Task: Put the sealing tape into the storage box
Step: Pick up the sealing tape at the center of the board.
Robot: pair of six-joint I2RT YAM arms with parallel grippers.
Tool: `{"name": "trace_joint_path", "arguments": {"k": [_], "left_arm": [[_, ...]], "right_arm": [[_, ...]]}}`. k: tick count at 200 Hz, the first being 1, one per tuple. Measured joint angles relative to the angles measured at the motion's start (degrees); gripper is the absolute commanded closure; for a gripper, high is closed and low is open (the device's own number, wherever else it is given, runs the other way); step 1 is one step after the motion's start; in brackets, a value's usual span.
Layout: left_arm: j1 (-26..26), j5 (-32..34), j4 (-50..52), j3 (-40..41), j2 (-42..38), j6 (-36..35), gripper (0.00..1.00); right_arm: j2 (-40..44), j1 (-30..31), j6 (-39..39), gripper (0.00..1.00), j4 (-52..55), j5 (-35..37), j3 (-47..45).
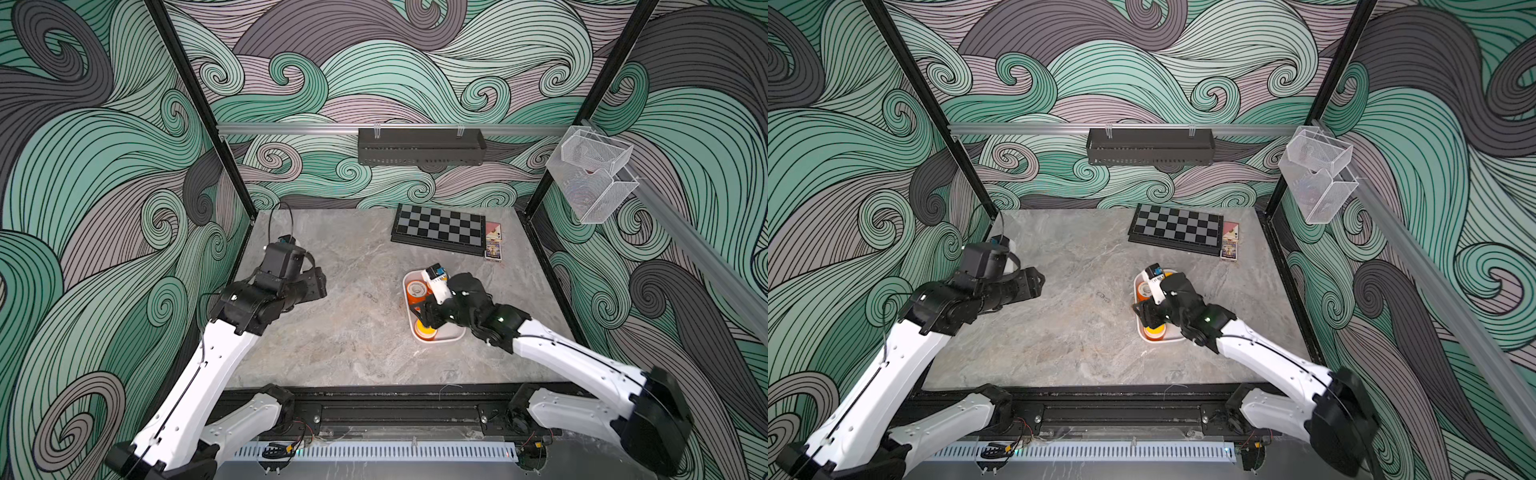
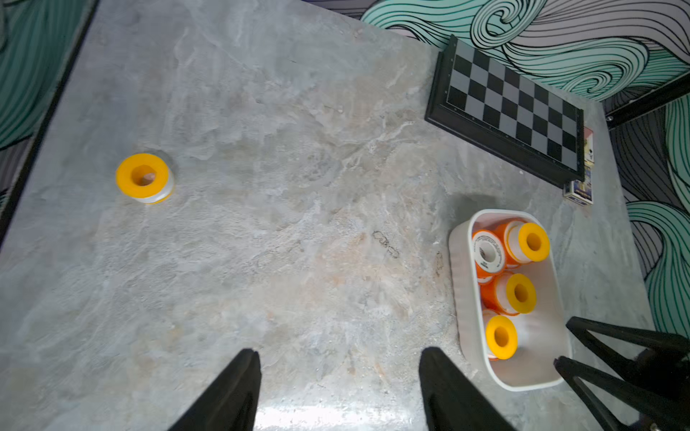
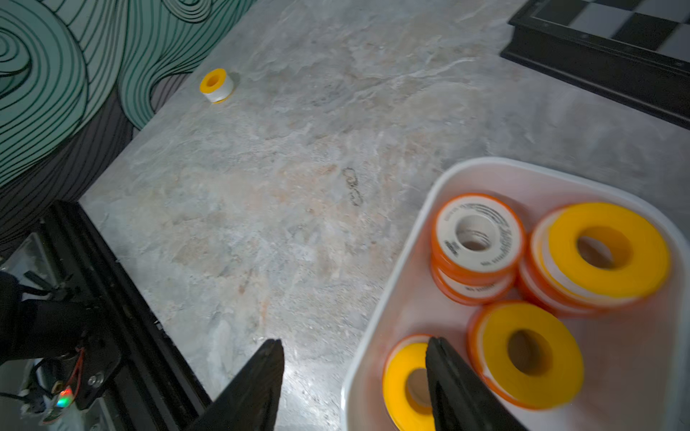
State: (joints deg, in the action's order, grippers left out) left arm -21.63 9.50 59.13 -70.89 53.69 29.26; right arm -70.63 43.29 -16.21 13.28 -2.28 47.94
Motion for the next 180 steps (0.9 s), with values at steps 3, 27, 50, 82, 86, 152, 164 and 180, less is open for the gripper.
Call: {"name": "trace_joint_path", "arguments": {"k": [3, 27, 50, 82, 86, 152, 164, 180], "left_arm": [[0.22, 0.44, 0.07, 0.33, -0.76, -0.13, 0.29], [1.11, 3.58, 0.72, 2.84, -6.64, -0.63, 0.29], [1.38, 5.95, 1.46, 3.78, -10.05, -0.76, 0.29], [1.38, 8.17, 1.44, 6.47, -14.36, -0.76, 0.28], [1.38, 8.33, 1.46, 6.97, -14.95, -0.76, 0.28], [1.38, 9.42, 1.27, 10.38, -18.10, -0.79, 0.28], [1.38, 9.44, 1.22, 11.02, -18.43, -0.79, 0.27], [1.38, 9.49, 1.29, 11.21, -18.12, -0.72, 0.28]], "right_arm": [[-1.44, 0.44, 0.20, 0.36, 0.20, -0.35, 1.27], [-14.21, 3.50, 2.14, 0.35, 0.96, -2.21, 11.78], [-25.94, 6.36, 3.96, 0.35, 1.92, -4.85, 22.71], [-42.69, 10.08, 7.93, 0.33, 5.42, -7.67, 41.07], [-44.54, 10.51, 8.41, 0.33, 5.60, -7.91, 43.17], [-73.07, 14.27, 14.64, 0.30, 14.86, -10.23, 81.05], [-77.15, 14.29, 14.73, 0.28, 16.20, -10.23, 87.34], [-81.90, 14.27, 14.43, 0.28, 17.51, -10.14, 94.71]]}}
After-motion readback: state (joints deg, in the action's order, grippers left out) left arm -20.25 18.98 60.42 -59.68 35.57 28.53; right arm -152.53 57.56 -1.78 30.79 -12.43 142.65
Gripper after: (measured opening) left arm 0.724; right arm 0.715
